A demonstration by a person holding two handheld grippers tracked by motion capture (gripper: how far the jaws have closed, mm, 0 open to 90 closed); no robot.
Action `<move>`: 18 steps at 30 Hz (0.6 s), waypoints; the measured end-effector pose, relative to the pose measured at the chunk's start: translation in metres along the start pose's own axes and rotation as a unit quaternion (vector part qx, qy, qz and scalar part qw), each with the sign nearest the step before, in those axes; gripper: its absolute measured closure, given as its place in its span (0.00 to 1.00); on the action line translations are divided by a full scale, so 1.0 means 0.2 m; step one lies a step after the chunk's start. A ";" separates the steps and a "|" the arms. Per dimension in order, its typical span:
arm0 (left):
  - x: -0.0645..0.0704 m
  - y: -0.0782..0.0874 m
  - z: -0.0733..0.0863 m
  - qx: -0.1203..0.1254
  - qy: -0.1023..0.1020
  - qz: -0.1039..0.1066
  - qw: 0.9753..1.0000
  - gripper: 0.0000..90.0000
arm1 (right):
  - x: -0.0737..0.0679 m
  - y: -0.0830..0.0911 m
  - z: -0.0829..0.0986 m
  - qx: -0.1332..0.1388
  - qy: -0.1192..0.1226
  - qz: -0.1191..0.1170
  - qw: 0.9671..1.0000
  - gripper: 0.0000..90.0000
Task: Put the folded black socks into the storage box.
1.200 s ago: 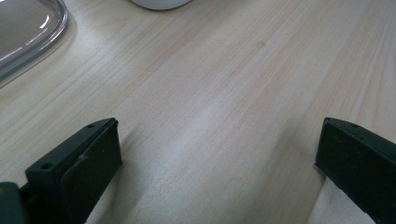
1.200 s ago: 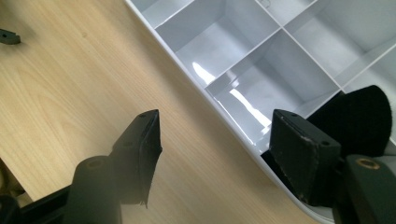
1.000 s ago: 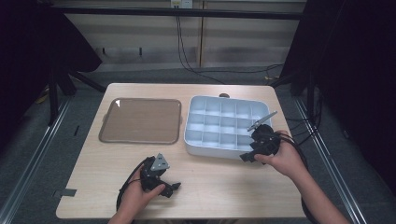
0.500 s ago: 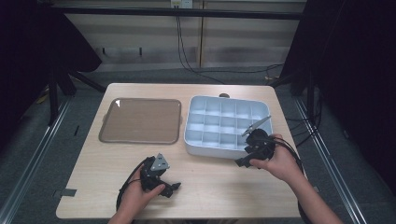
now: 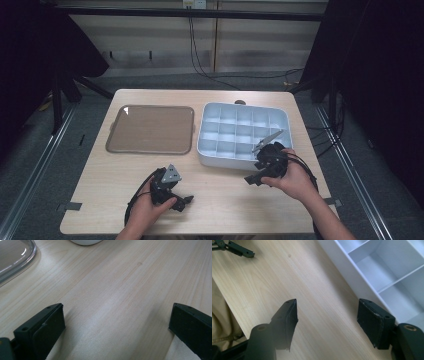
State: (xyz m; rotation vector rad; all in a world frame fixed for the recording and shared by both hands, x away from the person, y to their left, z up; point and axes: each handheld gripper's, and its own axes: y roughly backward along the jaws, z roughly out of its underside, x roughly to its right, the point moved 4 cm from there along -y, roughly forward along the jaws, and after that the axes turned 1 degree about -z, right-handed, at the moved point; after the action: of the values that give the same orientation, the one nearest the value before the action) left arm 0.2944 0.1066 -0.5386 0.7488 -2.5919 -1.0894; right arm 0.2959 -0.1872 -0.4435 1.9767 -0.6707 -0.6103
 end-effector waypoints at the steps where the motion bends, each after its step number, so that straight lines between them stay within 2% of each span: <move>1: 0.00 0.00 0.00 0.000 0.000 0.000 1.000 0.00 | -0.01 -0.01 0.00 0.000 0.001 -0.001 1.000 0.37; 18: 0.00 0.00 0.00 0.000 -0.001 -0.001 1.000 0.00 | -0.08 -0.12 0.02 0.011 0.006 -0.020 1.000 0.35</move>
State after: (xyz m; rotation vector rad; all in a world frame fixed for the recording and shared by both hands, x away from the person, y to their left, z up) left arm 0.2945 0.1067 -0.5385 0.7494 -2.5935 -1.0917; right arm 0.2876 -0.1684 -0.4638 2.0175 -0.6348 -0.6175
